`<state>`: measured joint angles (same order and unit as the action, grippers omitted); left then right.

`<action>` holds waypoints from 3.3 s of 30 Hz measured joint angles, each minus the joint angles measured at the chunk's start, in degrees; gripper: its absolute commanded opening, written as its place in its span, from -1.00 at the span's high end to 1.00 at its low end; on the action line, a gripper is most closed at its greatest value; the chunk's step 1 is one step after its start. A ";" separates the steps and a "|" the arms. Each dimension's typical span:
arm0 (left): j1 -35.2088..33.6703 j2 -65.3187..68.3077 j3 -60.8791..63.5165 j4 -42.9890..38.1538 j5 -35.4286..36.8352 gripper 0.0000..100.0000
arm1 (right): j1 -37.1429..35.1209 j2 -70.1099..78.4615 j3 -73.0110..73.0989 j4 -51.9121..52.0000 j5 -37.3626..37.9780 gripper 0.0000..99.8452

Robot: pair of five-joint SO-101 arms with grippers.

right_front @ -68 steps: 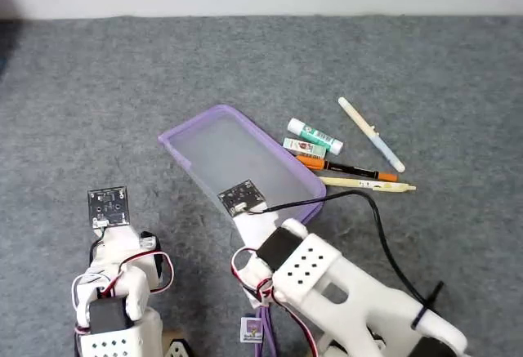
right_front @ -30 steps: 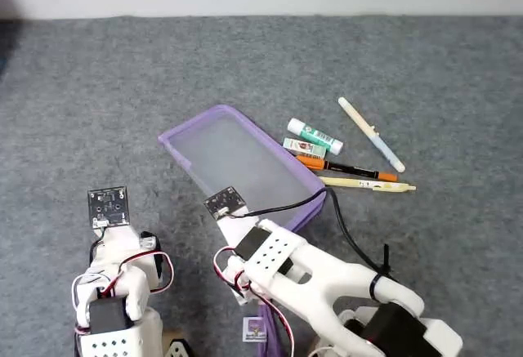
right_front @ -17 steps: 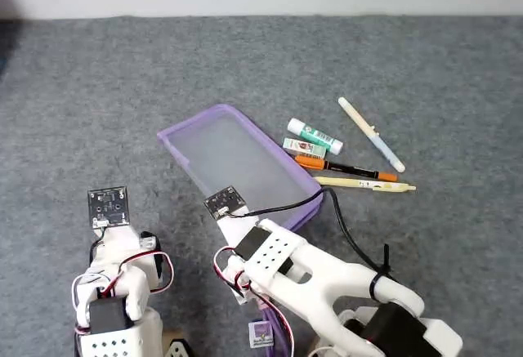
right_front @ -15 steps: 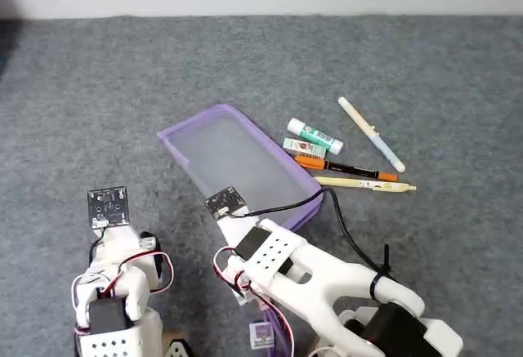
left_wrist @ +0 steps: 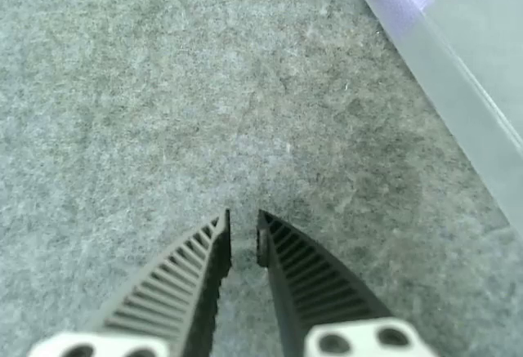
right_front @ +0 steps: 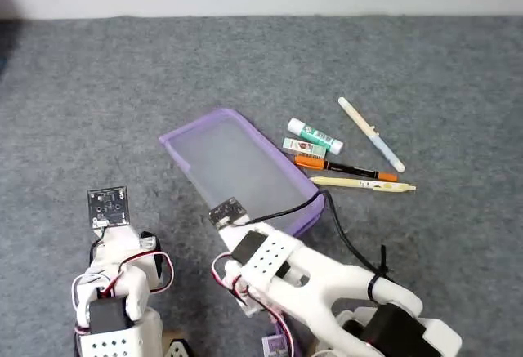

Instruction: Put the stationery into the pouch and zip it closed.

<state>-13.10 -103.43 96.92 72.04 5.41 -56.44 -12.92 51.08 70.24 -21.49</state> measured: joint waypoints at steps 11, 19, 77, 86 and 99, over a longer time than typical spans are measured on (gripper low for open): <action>0.00 0.00 0.00 0.00 0.00 0.89 | -0.97 0.00 0.00 0.88 0.00 0.98; 0.00 0.00 0.00 0.00 0.00 0.89 | 3.34 -7.65 -1.58 4.57 0.97 0.98; 8.97 0.00 0.00 -0.09 -2.55 0.88 | 4.48 -29.63 -17.32 -0.97 7.30 0.98; 1.93 0.00 -13.19 -2.46 -6.68 0.89 | 8.62 -29.63 -17.32 -1.14 9.05 0.98; 18.99 0.00 -35.16 7.65 7.56 0.56 | 8.70 -26.29 -27.08 -3.34 9.32 0.98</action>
<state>5.89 -103.43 61.76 79.69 12.97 -47.74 -39.21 24.00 66.90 -12.18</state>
